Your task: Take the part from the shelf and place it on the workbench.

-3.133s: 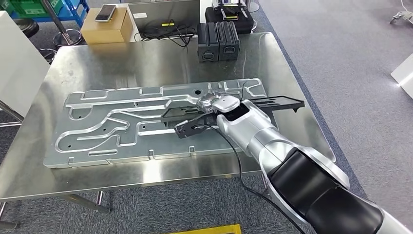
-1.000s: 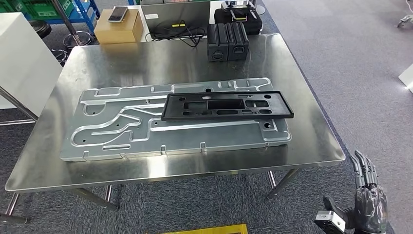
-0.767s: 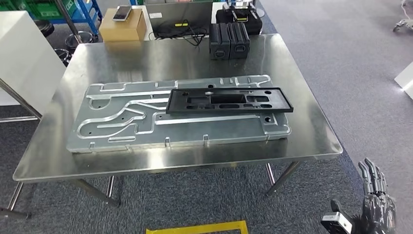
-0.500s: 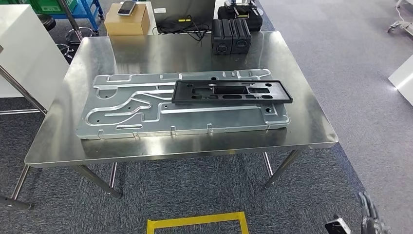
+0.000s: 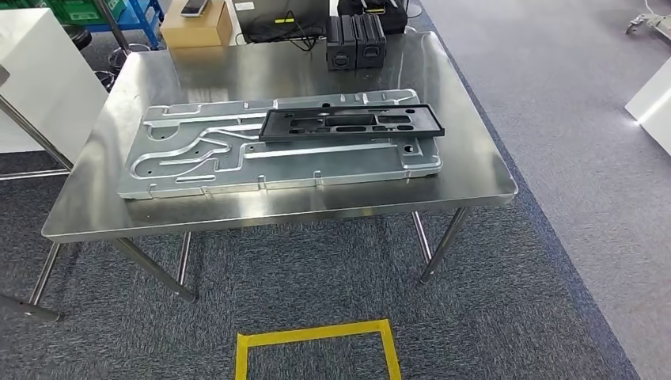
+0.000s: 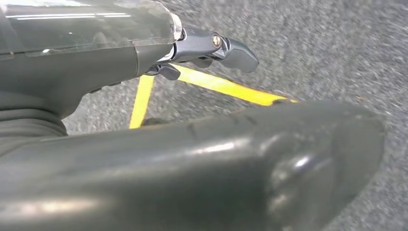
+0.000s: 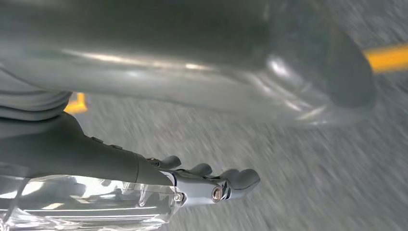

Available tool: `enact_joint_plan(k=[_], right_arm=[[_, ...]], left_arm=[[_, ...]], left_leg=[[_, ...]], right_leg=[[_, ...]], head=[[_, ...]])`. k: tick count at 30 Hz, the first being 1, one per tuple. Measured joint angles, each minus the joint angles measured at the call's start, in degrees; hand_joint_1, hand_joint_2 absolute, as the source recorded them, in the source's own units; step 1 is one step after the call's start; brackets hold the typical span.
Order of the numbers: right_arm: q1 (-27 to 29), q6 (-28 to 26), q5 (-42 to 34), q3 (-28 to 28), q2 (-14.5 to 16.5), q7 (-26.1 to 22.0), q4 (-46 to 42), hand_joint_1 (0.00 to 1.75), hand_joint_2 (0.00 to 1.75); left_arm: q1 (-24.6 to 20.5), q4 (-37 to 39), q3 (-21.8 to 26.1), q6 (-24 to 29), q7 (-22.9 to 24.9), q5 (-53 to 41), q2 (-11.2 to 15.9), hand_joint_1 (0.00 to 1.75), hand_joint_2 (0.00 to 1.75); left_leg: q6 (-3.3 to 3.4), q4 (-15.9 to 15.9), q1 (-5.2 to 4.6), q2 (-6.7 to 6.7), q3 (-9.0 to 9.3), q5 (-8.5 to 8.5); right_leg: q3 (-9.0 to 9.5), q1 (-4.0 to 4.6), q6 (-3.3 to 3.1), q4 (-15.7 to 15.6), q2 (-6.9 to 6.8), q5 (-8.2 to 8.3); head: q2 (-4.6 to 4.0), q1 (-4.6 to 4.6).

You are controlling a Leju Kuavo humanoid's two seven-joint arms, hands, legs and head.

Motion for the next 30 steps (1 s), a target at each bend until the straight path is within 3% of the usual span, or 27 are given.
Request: enact_joint_plan(k=[1,2,3,4,6,7,8,9,10,11,12,14,15,16,17,18,19,21,22,24,25,26,29,30], right_arm=[[-0.2,0.1,0.0,-0.3,0.1,0.4,1.0,0.0,0.0],[-0.4,0.2,0.0,-0.5,0.2,0.6,1.9,0.0,0.0],[-0.5,0.2,0.0,-0.7,0.3,0.6,2.6,0.0,0.0],[-0.8,0.2,0.0,-0.9,0.3,0.7,3.2,0.0,0.0],[-1.1,0.2,0.0,-1.1,0.4,0.9,4.1,0.0,0.0],[-1.2,0.2,0.0,-1.3,0.5,1.0,4.5,0.0,0.0],[-1.2,0.2,0.0,-1.4,0.5,1.0,4.7,0.0,0.0],[-1.2,0.2,0.0,-1.6,0.5,1.1,4.9,0.0,0.0],[-1.2,0.4,0.1,-1.7,0.4,1.4,5.1,0.0,0.0],[-1.2,1.0,0.2,-1.8,0.4,2.0,5.3,0.0,0.0],[-1.2,1.9,0.5,-1.8,0.4,3.1,5.5,0.0,0.0],[-1.4,4.3,1.3,-1.8,0.4,6.2,6.1,0.0,0.0],[-1.5,5.4,1.7,-1.8,0.4,7.7,6.3,0.0,0.0],[-1.6,6.2,2.1,-1.8,0.5,8.9,6.6,0.0,0.0],[-1.7,6.8,2.4,-1.7,0.5,9.7,6.8,0.0,0.0],[-1.9,7.3,2.7,-1.7,0.6,10.1,7.0,0.0,0.0],[-2.1,7.7,2.9,-1.7,0.6,10.1,7.1,0.0,0.0],[-2.6,8.2,3.1,-1.6,0.6,9.6,7.4,0.0,0.0],[-2.8,8.3,3.2,-1.6,0.6,9.2,7.5,0.0,0.0],[-3.0,8.4,3.3,-1.6,0.7,8.6,7.7,0.0,0.0],[-3.1,8.3,3.3,-1.6,0.7,8.4,7.9,0.0,0.0],[-3.1,8.3,3.3,-1.5,0.7,8.3,8.0,0.0,0.0],[-3.2,8.3,3.3,-1.4,0.7,8.5,8.1,0.0,0.0],[-3.1,8.3,3.3,-1.4,0.7,8.5,8.1,0.0,0.0]], left_arm=[[0.0,0.0,0.0,0.0,0.0,0.0,0.0,0.0,0.0],[0.0,0.0,0.0,0.0,0.0,0.0,0.0,0.0,0.0],[0.0,0.0,0.0,0.0,0.0,0.0,0.0,0.0,0.0],[-0.1,0.0,0.0,-0.1,0.0,-0.1,0.1,0.0,0.0],[-0.4,-0.1,0.0,-0.1,-0.1,-0.1,0.1,0.0,0.0],[-0.5,-0.1,0.0,-0.1,-0.1,-0.1,0.1,0.0,0.0],[-0.4,-0.1,0.0,-0.1,-0.1,-0.1,0.1,0.0,0.0],[-0.3,-0.1,0.0,-0.1,-0.1,-0.1,0.1,0.0,0.0],[-0.2,-0.1,0.0,-0.1,-0.1,-0.1,0.1,0.0,0.0],[-0.2,-0.1,0.0,-0.1,-0.1,-0.3,0.1,0.0,0.0],[-0.2,-0.1,0.0,-0.2,-0.1,-0.5,0.1,0.0,0.0],[-0.2,-0.1,-0.1,-0.3,0.0,-1.2,0.1,0.0,0.0],[-0.2,-0.1,-0.1,-0.4,0.0,-1.5,0.1,0.0,0.0],[-0.2,-0.1,-0.1,-0.5,0.0,-1.8,0.1,0.0,0.0],[-0.2,-0.1,-0.1,-0.6,0.1,-2.0,0.1,0.0,0.0],[-0.3,-0.1,-0.2,-0.7,0.2,-2.3,0.1,0.0,0.0],[-0.4,-0.1,-0.2,-0.8,0.2,-2.6,0.1,0.0,0.0],[-0.7,-0.1,-0.2,-0.9,0.3,-3.1,0.1,0.0,0.0],[-0.8,-0.1,-0.3,-1.0,0.3,-3.4,0.1,0.0,0.0],[-0.8,-0.1,-0.3,-1.0,0.4,-4.0,0.1,0.0,0.0],[-0.7,-0.1,-0.3,-1.0,0.4,-4.2,0.2,0.0,0.0],[-0.7,-0.1,-0.3,-1.0,0.5,-4.3,0.2,0.0,0.0],[-0.7,-0.1,-0.4,-1.0,0.8,-4.8,0.3,0.0,0.0],[-0.7,0.0,-0.4,-1.0,0.9,-4.9,0.3,0.0,0.0]], left_leg=[[0.06,1.1,-0.01,0.0,0.8,0.9],[0.23,0.2,-0.02,0.0,2.64,2.75],[0.54,-2.6,-0.06,0.0,5.45,4.44],[0.9,-7.1,-0.2,0.01,9.19,4.88],[1.53,-15.8,-0.5,0.05,15.2,3.48],[1.79,-18.2,-0.67,0.06,16.58,2.69],[2.1,-19.0,-0.76,0.08,16.58,2.79],[2.5,-18.9,-0.75,0.21,16.1,3.48],[2.98,-19.0,-0.68,0.34,15.54,4.21],[3.4,-19.1,-0.58,0.48,14.81,5.09],[3.69,-19.2,-0.48,0.6,13.96,5.94],[3.84,-19.0,-0.49,0.61,11.92,7.51],[3.74,-18.8,-0.5,0.63,10.75,8.29],[3.58,-18.4,-0.48,0.65,9.51,9.0],[3.4,-18.0,-0.44,0.68,8.28,9.62],[3.17,-17.5,-0.39,0.69,7.02,10.2],[2.93,-16.9,-0.37,0.68,5.99,10.66],[2.28,-15.9,-0.46,0.63,4.45,11.5],[1.9,-15.6,-0.48,0.62,4.03,11.99],[1.09,-15.5,-0.4,0.58,3.48,13.02],[0.76,-15.2,-0.28,0.52,3.04,12.61],[0.49,-14.1,-0.17,0.45,2.39,11.15],[0.02,-4.8,0.08,0.37,-0.32,2.6],[-0.05,-1.4,0.1,0.36,-0.74,1.05]], right_leg=[[-1.09,0.12,0.02,0.2,-0.05,0.73],[-2.19,0.23,0.08,0.4,-0.09,1.42],[-3.21,0.32,0.16,0.7,-0.1,2.08],[-4.02,0.47,0.31,0.9,-0.09,2.7],[-4.84,0.62,0.76,1.2,-0.2,3.92],[-4.93,0.57,1.09,1.2,-0.29,4.55],[-4.94,0.49,1.46,0.9,-0.38,5.25],[-5.02,0.31,1.83,0.8,-0.32,5.44],[-5.31,0.18,2.22,1.3,-0.18,4.52],[-5.8,0.07,2.56,2.6,-0.02,2.32],[-6.47,-0.12,2.85,5.1,0.12,-0.9],[-7.89,-0.37,3.39,12.5,0.18,-6.91],[-8.15,-0.5,3.62,15.9,0.18,-7.82],[-7.79,-0.64,3.81,18.0,0.18,-7.3],[-6.42,-0.77,3.92,17.9,0.18,-5.63],[-4.04,-0.91,3.98,16.1,0.18,-3.87],[-0.74,-1.03,3.95,12.3,0.21,-3.18],[5.79,-0.93,3.54,3.3,0.34,-4.73],[7.52,-0.76,3.18,0.5,0.4,-5.8],[7.59,-0.56,2.23,-0.9,0.29,-5.9],[6.95,-0.58,1.69,-0.9,0.14,-5.3],[6.23,-0.64,1.17,-1.0,-0.02,-4.61],[3.4,-0.38,0.33,-0.9,-0.31,-2.37],[2.34,-0.22,0.28,-0.8,-0.34,-1.63]], head=[[0.0,0.0],[0.0,0.0],[0.0,0.0],[0.0,-0.01],[0.0,0.0],[0.0,-0.01],[0.0,0.0],[0.0,-0.01],[0.0,-0.01],[0.0,0.0],[0.0,0.01],[0.0,0.01],[0.0,0.01],[0.0,0.0],[0.0,0.0],[0.0,0.0],[0.0,0.0],[0.0,0.0],[0.0,0.0],[0.0,0.01],[0.0,0.0],[0.0,0.0],[0.0,0.0],[0.0,0.0]])
